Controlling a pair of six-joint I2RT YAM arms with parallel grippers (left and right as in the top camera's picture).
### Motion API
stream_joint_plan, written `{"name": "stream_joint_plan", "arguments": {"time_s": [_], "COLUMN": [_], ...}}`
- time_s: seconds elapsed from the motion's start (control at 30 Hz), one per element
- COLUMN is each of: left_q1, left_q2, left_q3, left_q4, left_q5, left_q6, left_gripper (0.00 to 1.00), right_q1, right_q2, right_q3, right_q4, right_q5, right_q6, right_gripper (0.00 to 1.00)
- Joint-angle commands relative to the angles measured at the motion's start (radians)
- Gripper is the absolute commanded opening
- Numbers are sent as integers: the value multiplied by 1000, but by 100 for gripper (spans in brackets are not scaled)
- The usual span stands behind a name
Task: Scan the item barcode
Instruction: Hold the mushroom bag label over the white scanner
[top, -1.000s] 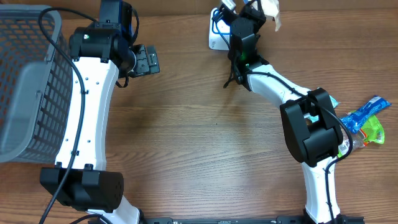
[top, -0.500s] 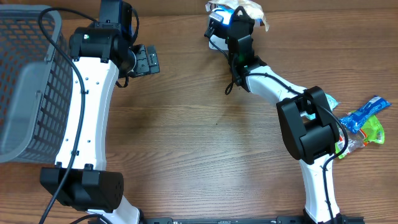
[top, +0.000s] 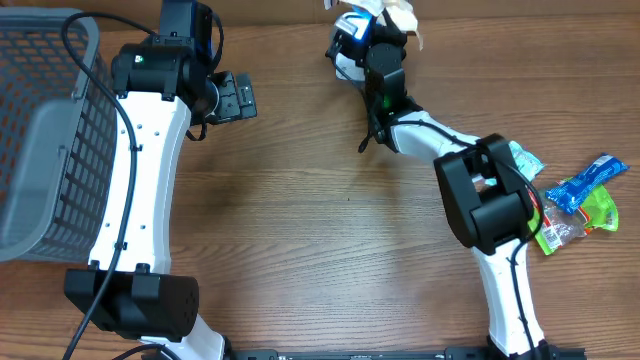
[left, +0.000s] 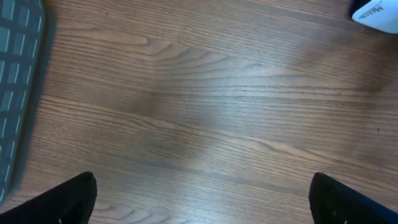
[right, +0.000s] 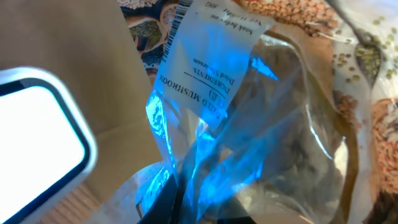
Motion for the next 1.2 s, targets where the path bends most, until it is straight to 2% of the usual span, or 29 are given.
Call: {"name": "stream_joint_plan", "arguments": {"time_s": [0.0, 0.57, 0.73, 0.8, 0.9, 1.03, 1.17], "left_q1": [-2, -2, -2, -2, -2, -2, -2], "left_q2": [-9, -9, -9, -9, -9, -9, -9], "left_q3": [16, 16, 16, 16, 16, 16, 16], "left_q4": [2, 2, 2, 2, 2, 2, 2], "left_q5": [-5, -5, -5, -5, -5, -5, -5], "left_q6": [-3, -3, -3, -3, -3, -3, -3], "left_gripper": [100, 100, 100, 100, 100, 100, 100], "right_q1": [-14, -36, -36, -36, -34, -27, -23], "right_q2": [52, 59, 59, 59, 59, 59, 59], "right_q3": [13, 13, 13, 13, 13, 13, 13], "right_q4": [98, 115, 119, 143, 277, 445, 390], "right_q5": [10, 34, 53, 53, 53, 49, 50], "right_q6": [-48, -70, -129, -129, -198, -208, -206], "right_gripper": [4, 4, 4, 4, 4, 4, 4]}}
